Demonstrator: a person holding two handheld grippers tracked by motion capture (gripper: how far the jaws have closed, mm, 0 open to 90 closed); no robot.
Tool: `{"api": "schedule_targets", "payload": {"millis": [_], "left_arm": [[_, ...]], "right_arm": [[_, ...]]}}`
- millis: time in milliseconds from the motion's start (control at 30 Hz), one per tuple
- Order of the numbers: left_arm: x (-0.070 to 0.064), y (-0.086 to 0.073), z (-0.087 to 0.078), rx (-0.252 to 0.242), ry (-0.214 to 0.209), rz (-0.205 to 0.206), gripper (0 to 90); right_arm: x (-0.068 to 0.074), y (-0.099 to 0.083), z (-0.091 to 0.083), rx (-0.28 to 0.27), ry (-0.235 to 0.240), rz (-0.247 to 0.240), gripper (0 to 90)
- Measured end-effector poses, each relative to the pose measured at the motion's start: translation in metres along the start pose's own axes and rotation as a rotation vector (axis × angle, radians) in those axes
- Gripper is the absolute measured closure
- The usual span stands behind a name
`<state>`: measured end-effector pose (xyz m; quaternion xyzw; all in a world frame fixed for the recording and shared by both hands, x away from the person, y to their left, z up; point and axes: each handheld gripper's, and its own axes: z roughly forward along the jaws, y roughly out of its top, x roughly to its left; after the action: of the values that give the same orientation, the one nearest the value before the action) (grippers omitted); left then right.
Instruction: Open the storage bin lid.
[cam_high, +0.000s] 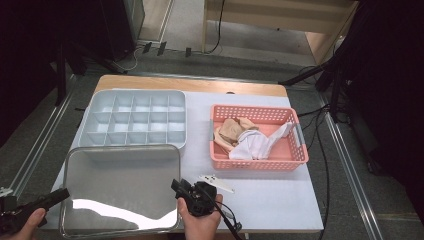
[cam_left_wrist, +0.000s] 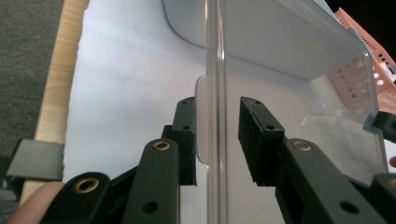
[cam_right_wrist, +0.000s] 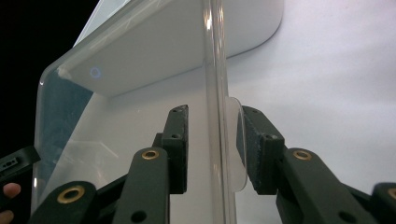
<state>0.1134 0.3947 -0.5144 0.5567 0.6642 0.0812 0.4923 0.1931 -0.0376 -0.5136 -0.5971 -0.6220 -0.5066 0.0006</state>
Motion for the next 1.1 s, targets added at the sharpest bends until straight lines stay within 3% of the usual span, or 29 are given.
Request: {"api": "schedule_targets", "payload": {"millis": [233,367,667,967,1000,1100], "left_arm": [[0.005,-0.006,-0.009,0.013,0.003,-0.007,69.6],[0.008,-0.007,-0.008,0.019,0.016,-0.001,69.2],[0.010,-0.011,-0.003,0.040,0.051,0.018,67.5],[0.008,-0.013,0.002,0.051,0.083,0.054,63.8],[0.007,-0.014,0.003,0.050,0.094,0.066,63.1],[0.004,-0.015,0.005,0.042,0.118,0.093,60.0]], "right_arm": [[0.005,-0.012,-0.003,0.005,0.007,-0.008,65.4],[0.006,-0.018,-0.002,0.019,0.004,0.005,65.4],[0.002,-0.024,0.005,0.030,-0.006,-0.015,64.7],[0.002,-0.027,0.007,0.030,-0.018,-0.028,63.6],[0.001,-0.028,0.008,0.019,-0.018,-0.053,62.9],[0.000,-0.028,0.009,0.022,-0.006,-0.063,62.4]]}}
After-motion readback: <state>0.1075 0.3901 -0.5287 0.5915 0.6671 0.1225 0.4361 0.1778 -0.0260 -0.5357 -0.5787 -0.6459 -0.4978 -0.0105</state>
